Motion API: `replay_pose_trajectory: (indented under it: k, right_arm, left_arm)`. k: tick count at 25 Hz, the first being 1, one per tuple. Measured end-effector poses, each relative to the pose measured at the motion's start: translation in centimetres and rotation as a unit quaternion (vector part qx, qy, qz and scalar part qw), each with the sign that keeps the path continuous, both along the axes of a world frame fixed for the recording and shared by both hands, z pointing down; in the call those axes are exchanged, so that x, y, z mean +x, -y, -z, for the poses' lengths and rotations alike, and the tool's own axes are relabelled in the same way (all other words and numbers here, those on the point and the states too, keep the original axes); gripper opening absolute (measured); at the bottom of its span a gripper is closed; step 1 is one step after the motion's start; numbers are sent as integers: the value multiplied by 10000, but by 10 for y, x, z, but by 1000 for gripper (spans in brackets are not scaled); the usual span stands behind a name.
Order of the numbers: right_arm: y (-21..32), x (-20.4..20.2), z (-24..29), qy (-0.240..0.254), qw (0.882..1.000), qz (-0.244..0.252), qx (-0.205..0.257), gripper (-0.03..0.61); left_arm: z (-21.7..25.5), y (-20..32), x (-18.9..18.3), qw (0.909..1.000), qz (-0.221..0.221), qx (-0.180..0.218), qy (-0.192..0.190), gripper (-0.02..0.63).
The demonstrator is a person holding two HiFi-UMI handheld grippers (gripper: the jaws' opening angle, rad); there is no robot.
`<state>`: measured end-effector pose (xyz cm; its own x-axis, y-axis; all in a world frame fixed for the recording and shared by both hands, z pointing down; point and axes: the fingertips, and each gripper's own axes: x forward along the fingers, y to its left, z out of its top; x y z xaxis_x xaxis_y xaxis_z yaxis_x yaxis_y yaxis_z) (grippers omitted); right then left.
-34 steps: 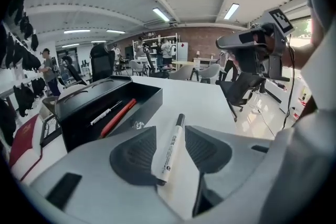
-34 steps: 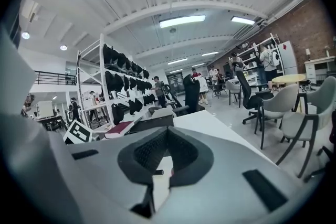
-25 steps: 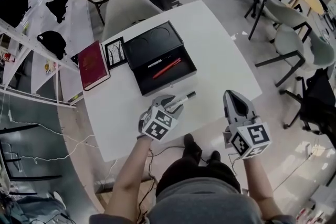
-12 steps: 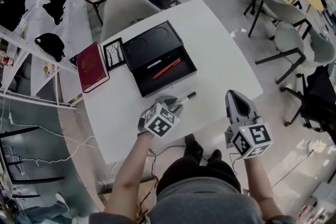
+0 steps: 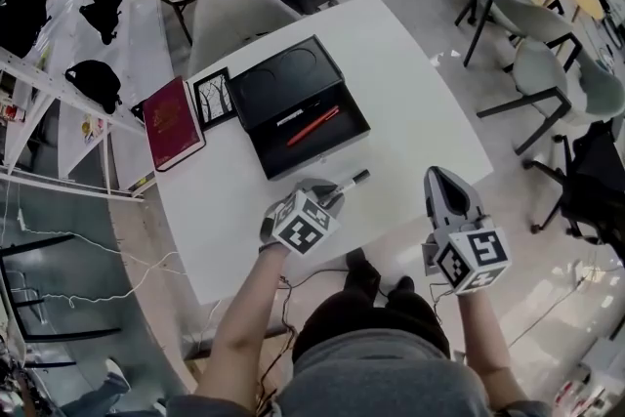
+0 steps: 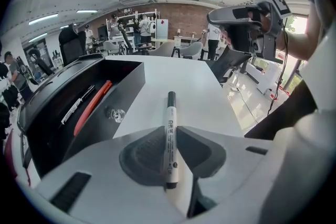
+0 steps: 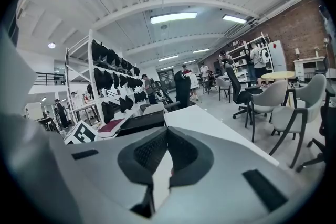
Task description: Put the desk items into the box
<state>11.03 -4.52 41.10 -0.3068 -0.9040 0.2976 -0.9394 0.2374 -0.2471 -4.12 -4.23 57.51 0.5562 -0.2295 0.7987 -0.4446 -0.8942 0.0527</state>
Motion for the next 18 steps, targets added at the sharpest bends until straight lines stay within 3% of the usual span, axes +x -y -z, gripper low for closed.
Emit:
replay_pose_trajectory:
  k: [9,18]
  right_arm:
    - [-1,2,7,-78,10000,-14,48,5]
    - [-6,-2,9,-38,9999,55,99,5]
  left_arm:
    - [13,-9,-6,9999,64,36,-144,74]
    - [53,-4,-17,9989,32,434,-184,74]
